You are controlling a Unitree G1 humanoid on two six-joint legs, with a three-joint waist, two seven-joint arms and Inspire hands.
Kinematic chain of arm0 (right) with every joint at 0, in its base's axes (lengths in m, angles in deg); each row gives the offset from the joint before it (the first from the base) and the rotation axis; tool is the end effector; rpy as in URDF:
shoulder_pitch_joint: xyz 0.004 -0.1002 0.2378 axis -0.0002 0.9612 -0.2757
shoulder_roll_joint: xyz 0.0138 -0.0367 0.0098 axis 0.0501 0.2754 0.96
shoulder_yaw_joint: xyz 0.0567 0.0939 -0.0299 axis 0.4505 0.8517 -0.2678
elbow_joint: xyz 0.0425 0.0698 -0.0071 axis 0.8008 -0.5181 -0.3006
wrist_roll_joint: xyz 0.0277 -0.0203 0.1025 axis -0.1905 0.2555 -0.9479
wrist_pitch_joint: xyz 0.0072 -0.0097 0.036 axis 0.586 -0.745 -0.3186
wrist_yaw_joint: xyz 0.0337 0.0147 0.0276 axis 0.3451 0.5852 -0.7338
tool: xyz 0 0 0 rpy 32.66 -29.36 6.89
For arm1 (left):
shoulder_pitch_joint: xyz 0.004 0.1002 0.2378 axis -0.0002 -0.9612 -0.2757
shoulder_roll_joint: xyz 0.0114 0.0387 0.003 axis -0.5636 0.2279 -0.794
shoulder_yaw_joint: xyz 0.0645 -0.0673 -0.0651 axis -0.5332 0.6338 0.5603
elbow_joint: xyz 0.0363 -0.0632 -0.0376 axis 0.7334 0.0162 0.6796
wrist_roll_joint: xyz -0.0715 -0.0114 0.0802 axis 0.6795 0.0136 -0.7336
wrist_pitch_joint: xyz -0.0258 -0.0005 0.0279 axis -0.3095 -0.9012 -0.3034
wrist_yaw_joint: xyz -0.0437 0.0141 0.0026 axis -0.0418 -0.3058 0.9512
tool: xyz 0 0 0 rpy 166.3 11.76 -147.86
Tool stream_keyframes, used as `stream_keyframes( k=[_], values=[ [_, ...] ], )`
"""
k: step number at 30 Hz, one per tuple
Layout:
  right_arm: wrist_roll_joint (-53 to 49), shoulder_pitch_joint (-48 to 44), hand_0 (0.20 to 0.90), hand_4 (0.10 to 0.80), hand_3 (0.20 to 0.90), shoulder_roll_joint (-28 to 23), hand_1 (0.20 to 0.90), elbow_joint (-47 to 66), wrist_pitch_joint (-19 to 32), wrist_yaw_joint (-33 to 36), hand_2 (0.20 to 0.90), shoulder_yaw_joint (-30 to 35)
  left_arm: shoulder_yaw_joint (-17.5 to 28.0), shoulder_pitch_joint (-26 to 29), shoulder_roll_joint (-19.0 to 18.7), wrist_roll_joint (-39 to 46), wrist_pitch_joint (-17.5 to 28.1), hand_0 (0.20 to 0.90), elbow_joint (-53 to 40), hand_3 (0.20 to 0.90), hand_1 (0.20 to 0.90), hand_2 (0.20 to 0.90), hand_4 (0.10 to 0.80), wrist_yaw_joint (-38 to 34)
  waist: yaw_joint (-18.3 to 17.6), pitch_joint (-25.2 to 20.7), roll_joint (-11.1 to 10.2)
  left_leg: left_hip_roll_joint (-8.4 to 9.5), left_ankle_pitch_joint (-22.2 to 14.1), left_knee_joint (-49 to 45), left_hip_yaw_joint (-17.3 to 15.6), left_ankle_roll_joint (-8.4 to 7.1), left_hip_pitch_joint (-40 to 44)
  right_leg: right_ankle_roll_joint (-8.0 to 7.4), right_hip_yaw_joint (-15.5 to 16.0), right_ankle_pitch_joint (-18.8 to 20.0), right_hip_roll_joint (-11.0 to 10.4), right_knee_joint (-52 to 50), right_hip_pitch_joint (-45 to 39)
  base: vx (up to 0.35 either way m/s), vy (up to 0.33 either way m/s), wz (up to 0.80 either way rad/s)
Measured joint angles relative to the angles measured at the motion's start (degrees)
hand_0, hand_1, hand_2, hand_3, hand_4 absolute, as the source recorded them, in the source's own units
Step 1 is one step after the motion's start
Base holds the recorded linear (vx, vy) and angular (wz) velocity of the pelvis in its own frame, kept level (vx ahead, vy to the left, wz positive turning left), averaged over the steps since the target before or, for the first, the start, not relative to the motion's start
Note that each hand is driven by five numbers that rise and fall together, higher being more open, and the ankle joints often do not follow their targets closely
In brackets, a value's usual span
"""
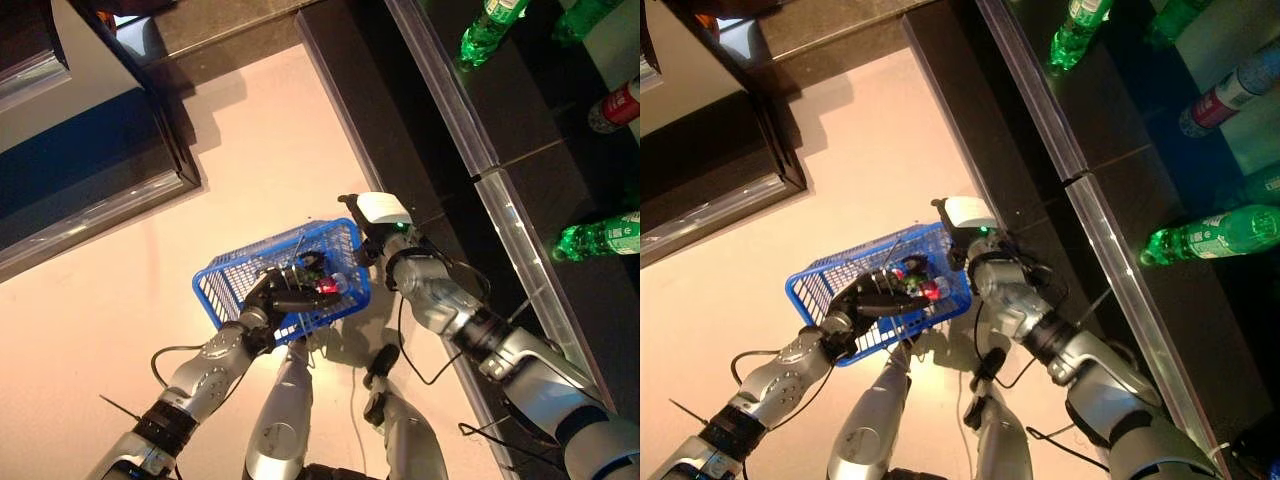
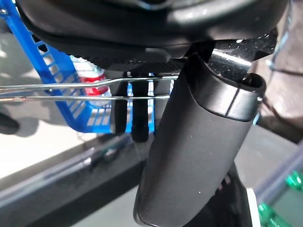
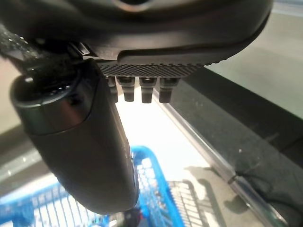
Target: Pick up the drink and place into the basket.
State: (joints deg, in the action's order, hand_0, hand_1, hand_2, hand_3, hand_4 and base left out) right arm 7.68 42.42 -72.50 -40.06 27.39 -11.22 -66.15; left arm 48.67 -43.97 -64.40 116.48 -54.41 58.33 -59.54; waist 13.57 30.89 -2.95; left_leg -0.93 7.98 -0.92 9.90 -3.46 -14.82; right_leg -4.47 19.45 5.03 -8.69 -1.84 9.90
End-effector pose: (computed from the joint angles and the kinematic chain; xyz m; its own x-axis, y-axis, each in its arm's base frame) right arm 0.3198 -0.1030 0.1184 0.9664 0.2569 -0.0060 -0.0754 0.2612 -0.9623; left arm 0.2387 0.1835 0.0353 0.9267 -0.2223 -0.3031 0.1281 0.9449 -0.3013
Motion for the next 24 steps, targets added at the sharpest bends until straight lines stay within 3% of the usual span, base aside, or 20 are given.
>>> stream_keyframes(
  k=[7, 9, 13, 18, 24],
  values=[
    [-6.6, 11.5, 0.9, 0.8, 0.9, -1.7, 0.9, 7.9, 1.1, 4.8, 0.9, 9.2, 6.3, -5.3, 1.6, -0.2, 0.1, 0.3, -0.2, 0.2, 0.3, 0.3, 0.1, -3.3, -0.8, -0.1, -2.3, -0.9, -0.2, 1.4, -1.0, -0.37, 2.5, 0.15, -1.6, 0.2, 0.9, 1.5, -2.1, 0.022, -0.029, -0.08],
    [-9.7, 17.4, 0.9, 0.8, 0.9, -1.8, 0.9, 10.1, 3.3, 7.6, 0.9, 12.6, 8.9, -7.6, 3.1, -2.2, 0.1, 0.3, -0.2, 0.2, 0.3, 0.3, 0.1, -4.4, -1.2, -0.2, -2.7, -1.16, -0.4, 2.2, -1.5, -0.43, 4.7, 0.17, -2.1, 0.2, 1.2, 2.3, -3.9, 0.038, -0.003, -0.13],
    [-13.9, 24.6, 0.9, 0.8, 0.9, -1.8, 0.9, 10.2, 7.9, 10.0, 0.9, 16.1, 9.7, -9.0, 3.5, -5.0, 0.3, 0.3, -0.2, 0.2, 0.3, 0.3, 0.1, -4.7, -1.8, -0.3, -2.9, -1.7, -0.7, 3.1, -2.5, -0.57, 7.0, 0.28, -2.9, 0.3, 1.6, 3.3, -5.8, 0.051, 0.032, -0.12],
    [-18.5, 32.5, 0.9, 0.8, 0.9, -0.2, 0.9, 9.9, 12.1, 9.0, 0.9, 17.6, 13.2, -12.8, 6.0, -7.3, 1.6, 0.3, 0.7, 0.2, 0.3, 0.3, 0.1, -4.7, -3.3, -0.4, -2.9, -2.19, -1.4, 4.2, -4.3, -0.61, 11.1, 0.29, -4.5, 0.3, 1.8, 4.8, -9.0, 0.055, 0.04, -0.17],
    [-27.8, 39.6, 0.9, 0.8, 0.9, 7.1, 0.9, -1.8, 15.4, 2.6, 0.9, 18.6, 17.1, -14.0, 12.5, -7.8, 6.6, 0.3, 17.0, 0.2, 0.3, 0.3, 0.1, -1.7, -6.2, -5.9, -2.8, -2.47, -2.6, 5.1, -6.1, -0.49, 14.2, 0.19, -5.7, 0.3, 2.0, 6.5, -11.6, 0.05, 0.041, -0.15]
  ],
)
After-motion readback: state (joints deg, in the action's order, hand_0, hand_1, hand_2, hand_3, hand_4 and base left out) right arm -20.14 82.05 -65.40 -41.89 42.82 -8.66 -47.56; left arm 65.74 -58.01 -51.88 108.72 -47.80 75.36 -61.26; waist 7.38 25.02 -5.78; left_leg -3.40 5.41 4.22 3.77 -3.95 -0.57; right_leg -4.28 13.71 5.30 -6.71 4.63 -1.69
